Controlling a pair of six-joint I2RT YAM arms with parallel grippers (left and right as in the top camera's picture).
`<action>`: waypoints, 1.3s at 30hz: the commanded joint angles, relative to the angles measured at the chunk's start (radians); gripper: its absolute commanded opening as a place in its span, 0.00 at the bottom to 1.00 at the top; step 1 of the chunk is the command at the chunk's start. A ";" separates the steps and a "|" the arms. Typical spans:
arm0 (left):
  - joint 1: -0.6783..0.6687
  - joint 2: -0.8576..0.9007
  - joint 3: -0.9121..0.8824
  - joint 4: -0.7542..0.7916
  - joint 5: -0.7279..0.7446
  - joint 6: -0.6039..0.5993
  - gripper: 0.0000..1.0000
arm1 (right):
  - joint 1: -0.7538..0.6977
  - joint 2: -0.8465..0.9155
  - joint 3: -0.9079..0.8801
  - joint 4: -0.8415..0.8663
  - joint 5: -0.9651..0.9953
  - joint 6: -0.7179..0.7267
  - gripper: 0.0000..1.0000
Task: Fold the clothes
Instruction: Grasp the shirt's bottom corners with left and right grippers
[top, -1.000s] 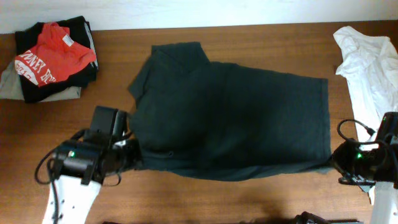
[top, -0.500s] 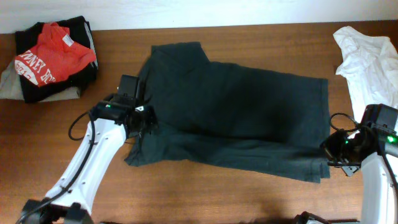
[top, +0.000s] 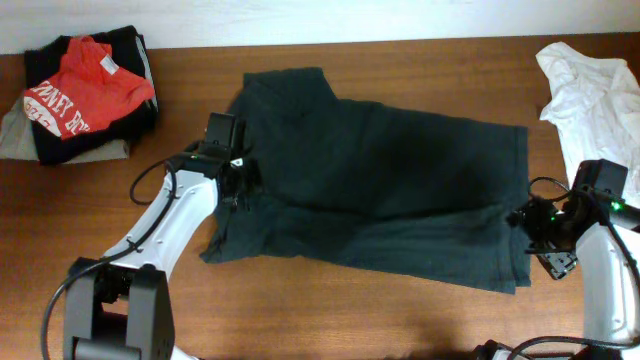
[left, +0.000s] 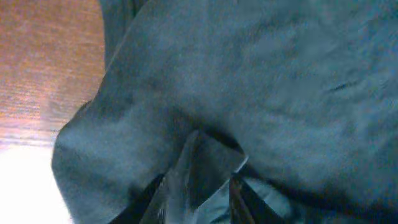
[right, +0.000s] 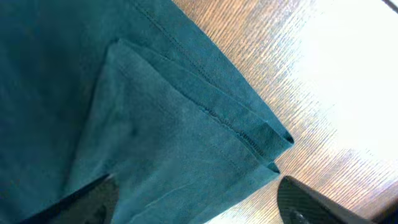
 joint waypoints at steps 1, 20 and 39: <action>0.045 -0.039 0.044 -0.130 -0.009 0.058 0.33 | -0.003 -0.003 0.025 -0.042 0.005 -0.070 0.99; 0.023 0.073 0.010 -0.114 0.185 0.095 0.22 | -0.002 0.069 0.039 -0.072 -0.090 -0.171 0.99; 0.029 0.091 0.095 -0.284 0.085 0.114 0.27 | -0.002 0.069 0.039 -0.072 -0.090 -0.195 0.99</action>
